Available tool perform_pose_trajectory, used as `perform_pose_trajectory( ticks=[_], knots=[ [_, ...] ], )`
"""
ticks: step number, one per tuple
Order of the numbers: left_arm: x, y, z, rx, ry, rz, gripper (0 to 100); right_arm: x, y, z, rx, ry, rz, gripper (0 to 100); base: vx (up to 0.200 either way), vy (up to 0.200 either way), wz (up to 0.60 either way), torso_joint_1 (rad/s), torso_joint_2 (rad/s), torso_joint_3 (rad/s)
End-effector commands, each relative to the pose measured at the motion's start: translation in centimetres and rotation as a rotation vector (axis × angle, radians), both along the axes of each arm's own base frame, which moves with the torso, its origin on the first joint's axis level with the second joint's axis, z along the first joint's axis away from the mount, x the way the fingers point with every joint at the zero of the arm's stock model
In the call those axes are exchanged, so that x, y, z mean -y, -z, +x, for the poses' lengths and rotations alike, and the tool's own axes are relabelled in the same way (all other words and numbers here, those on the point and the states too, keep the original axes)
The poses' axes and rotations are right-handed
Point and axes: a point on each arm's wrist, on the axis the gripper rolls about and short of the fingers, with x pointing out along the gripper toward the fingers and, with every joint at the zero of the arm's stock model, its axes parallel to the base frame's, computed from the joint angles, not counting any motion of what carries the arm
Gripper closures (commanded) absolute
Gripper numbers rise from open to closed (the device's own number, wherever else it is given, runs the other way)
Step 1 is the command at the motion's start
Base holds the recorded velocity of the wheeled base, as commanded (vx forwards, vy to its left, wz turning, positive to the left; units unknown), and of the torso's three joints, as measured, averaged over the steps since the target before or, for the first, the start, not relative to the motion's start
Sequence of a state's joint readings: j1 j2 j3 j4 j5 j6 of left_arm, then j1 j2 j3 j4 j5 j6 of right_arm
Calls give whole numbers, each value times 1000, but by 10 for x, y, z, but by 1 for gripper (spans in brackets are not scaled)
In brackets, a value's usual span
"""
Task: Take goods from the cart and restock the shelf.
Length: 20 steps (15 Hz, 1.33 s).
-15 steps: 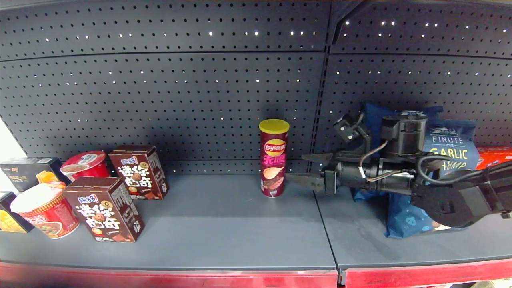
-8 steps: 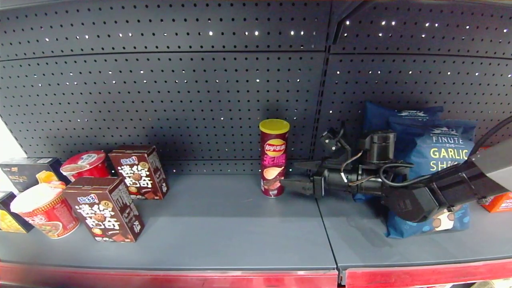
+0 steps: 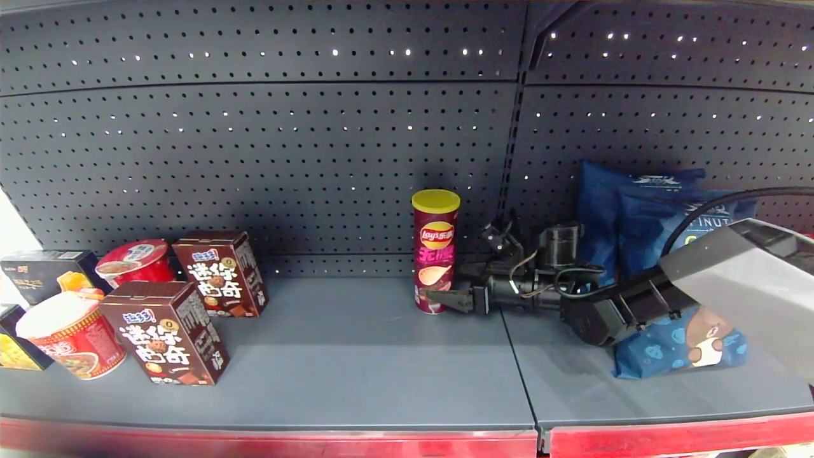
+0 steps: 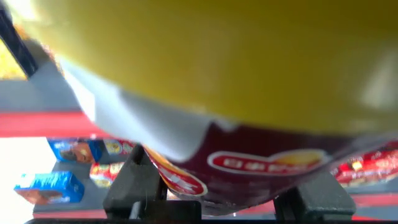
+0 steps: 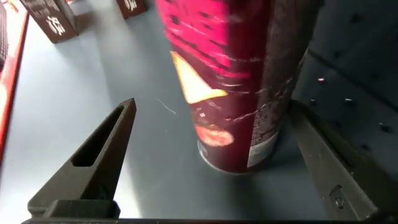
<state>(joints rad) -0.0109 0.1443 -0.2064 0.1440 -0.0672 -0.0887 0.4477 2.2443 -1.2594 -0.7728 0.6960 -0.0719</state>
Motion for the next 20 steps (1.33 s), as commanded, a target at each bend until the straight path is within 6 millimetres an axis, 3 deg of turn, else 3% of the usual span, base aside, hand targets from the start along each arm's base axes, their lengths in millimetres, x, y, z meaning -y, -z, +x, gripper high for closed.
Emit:
perform_pose_trajectory(
  ticks=[1, 7, 15, 16, 20],
  knots=[
    [0, 1, -10, 56, 3, -1, 100, -10, 18, 8, -22, -16, -10, 0, 0, 0, 0, 0, 0, 0],
    [-1, 1, -10, 50, 34, -2, 100, -26, 29, 19, -18, -34, -5, 0, 0, 0, 0, 0, 0, 0],
    [-1, -2, -11, 62, 34, -1, 100, -41, 25, 37, 19, -37, 13, 0, 0, 0, 0, 0, 0, 0],
    [-1, -2, -11, 61, 34, -1, 100, -42, 24, 38, 26, -34, 16, 100, 0, 0, 0, 0, 0, 0],
    [-1, -2, -11, 61, 32, -1, 100, -44, 18, 35, 36, -19, 18, 100, 0, 0, 0, 0, 0, 0]
  ],
)
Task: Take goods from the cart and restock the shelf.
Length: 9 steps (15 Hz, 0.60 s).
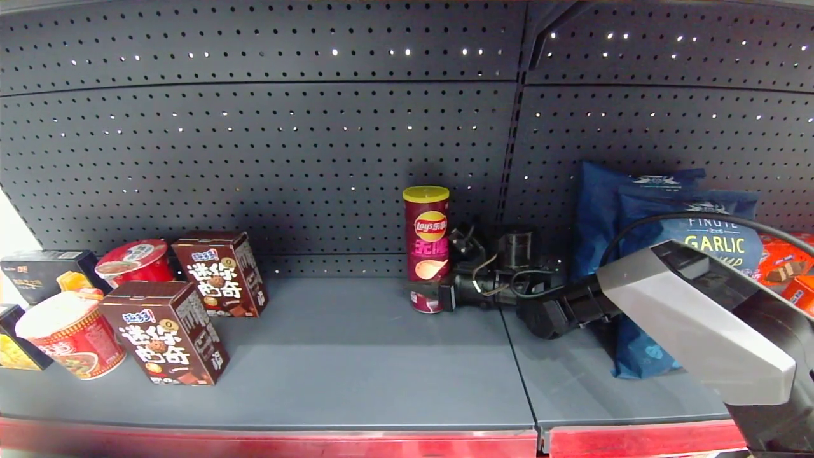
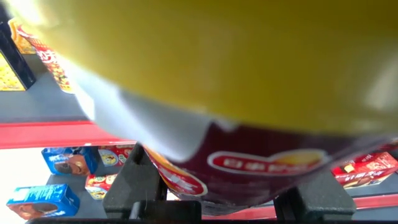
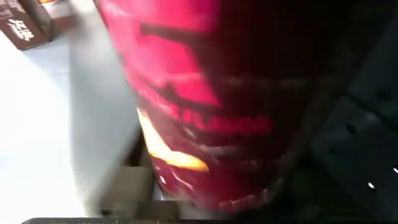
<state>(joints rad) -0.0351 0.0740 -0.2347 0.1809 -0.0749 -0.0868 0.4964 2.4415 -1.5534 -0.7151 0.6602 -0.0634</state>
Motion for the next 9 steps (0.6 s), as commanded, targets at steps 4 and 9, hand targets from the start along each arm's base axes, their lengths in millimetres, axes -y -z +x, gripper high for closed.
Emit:
perform_pose_trajectory(
  ticks=[4, 9],
  knots=[
    [0, 0, 0, 0, 2, -1, 100, -12, -11, -22, 12, 39, -10, 100, 0, 0, 0, 0, 0, 0],
    [0, 0, 0, 2, 4, -1, 100, -15, -41, -58, 33, 37, 10, 100, 0, 0, 0, 0, 0, 0]
  ],
)
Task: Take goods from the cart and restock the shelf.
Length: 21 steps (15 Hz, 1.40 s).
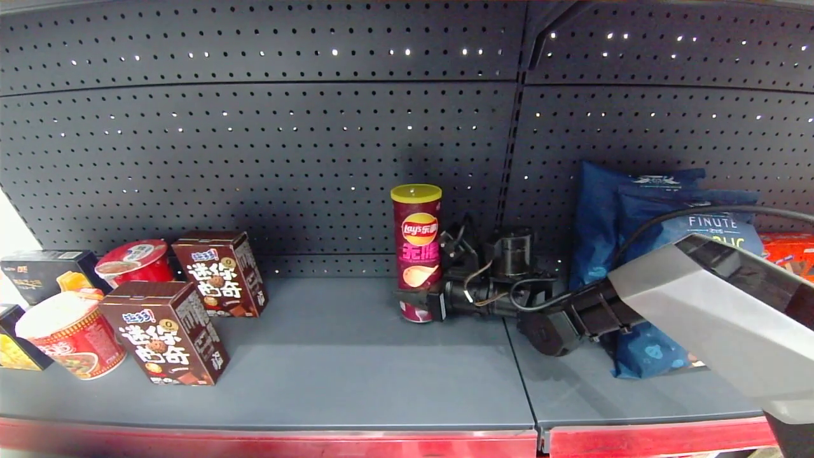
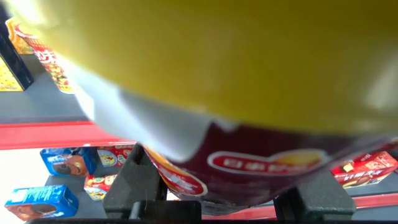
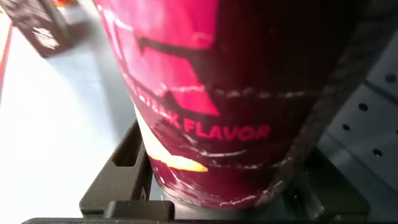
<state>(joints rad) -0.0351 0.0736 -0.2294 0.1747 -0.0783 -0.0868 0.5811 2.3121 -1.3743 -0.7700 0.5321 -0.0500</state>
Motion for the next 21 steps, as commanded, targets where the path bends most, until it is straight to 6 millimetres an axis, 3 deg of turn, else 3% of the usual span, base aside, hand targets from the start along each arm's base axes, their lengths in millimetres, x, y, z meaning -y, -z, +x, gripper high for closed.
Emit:
perform_pose_trajectory(
  ticks=[1, 3, 6, 7, 12, 15, 21],
  knots=[
    [0, -1, 0, 0, 0, -1, 100, 12, -35, -26, 35, 0, 24, 100, 0, 0, 0, 0, 0, 0],
    [0, 0, 0, -1, 2, -1, 100, 29, -47, -47, 30, 25, 16, 100, 0, 0, 0, 0, 0, 0],
    [0, 1, 1, -6, 2, 0, 100, 49, -49, -79, 30, 38, 5, 100, 0, 0, 0, 0, 0, 0],
    [0, 2, 1, -7, 6, -1, 100, 58, -48, -93, 55, 38, 23, 100, 0, 0, 0, 0, 0, 0],
    [0, 2, 0, -4, 6, 1, 100, 81, -32, -127, 62, 49, 29, 100, 0, 0, 0, 0, 0, 0],
    [0, 1, 0, 1, -1, 4, 100, 84, -21, -131, 70, 51, 33, 100, 0, 0, 0, 0, 0, 0],
    [0, 2, 0, -4, -1, 4, 100, 61, 2, -126, 51, 4, 28, 100, 0, 0, 0, 0, 0, 0]
  ],
)
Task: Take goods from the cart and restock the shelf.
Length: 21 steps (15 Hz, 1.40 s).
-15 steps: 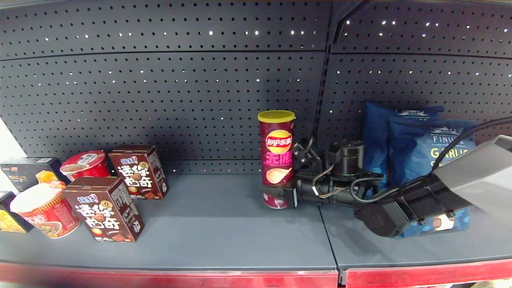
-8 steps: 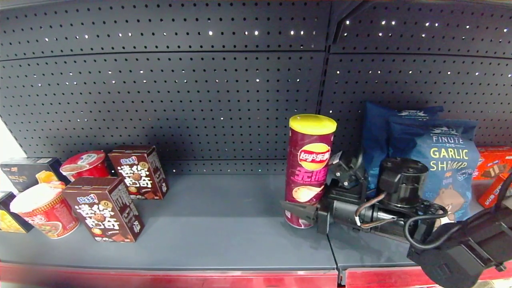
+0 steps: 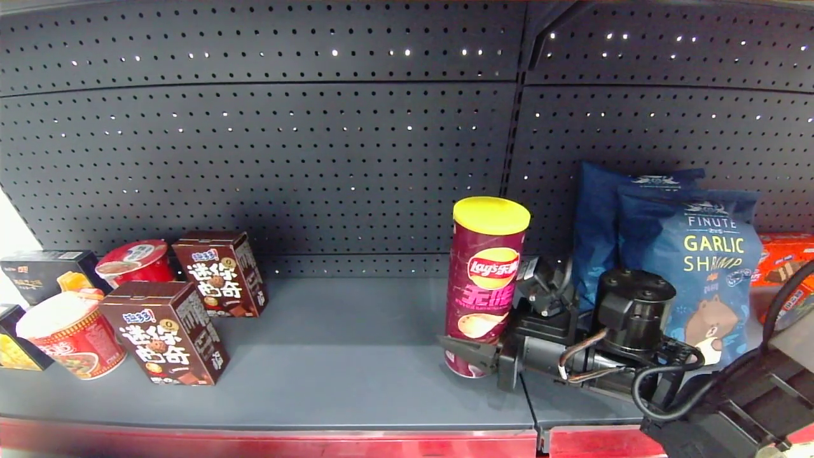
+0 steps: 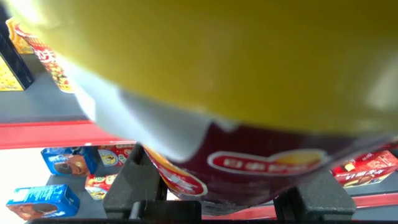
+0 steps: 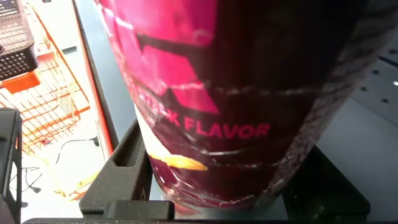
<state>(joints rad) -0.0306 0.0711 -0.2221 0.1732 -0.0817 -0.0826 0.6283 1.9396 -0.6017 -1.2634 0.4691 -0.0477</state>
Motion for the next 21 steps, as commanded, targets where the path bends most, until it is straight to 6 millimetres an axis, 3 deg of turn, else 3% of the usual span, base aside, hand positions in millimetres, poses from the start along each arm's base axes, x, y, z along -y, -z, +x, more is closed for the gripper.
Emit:
perform_pose_trajectory(
  ticks=[1, 10, 19, 20, 21],
  knots=[
    [0, 0, 0, -1, 0, -2, 100, -8, 19, 4, -28, -15, -20, 100, 0, 0, 0, 0, 0, 0],
    [0, 3, 1, -12, 0, -3, 100, -16, 41, 7, -45, -24, -33, 100, 0, 0, 0, 0, 0, 0],
    [0, 5, 2, -20, -2, -4, 100, -18, 48, 6, -61, 13, -51, 100, 0, 0, 0, 0, 0, 0],
    [0, 5, 2, -20, -2, -4, 100, -18, 50, 6, -65, 19, -56, 0, 0, 0, 0, 0, 0, 0],
    [0, 5, 2, -21, -2, -4, 100, -17, 51, 5, -70, 17, -59, 0, 0, 0, 0, 0, 0, 0]
  ],
)
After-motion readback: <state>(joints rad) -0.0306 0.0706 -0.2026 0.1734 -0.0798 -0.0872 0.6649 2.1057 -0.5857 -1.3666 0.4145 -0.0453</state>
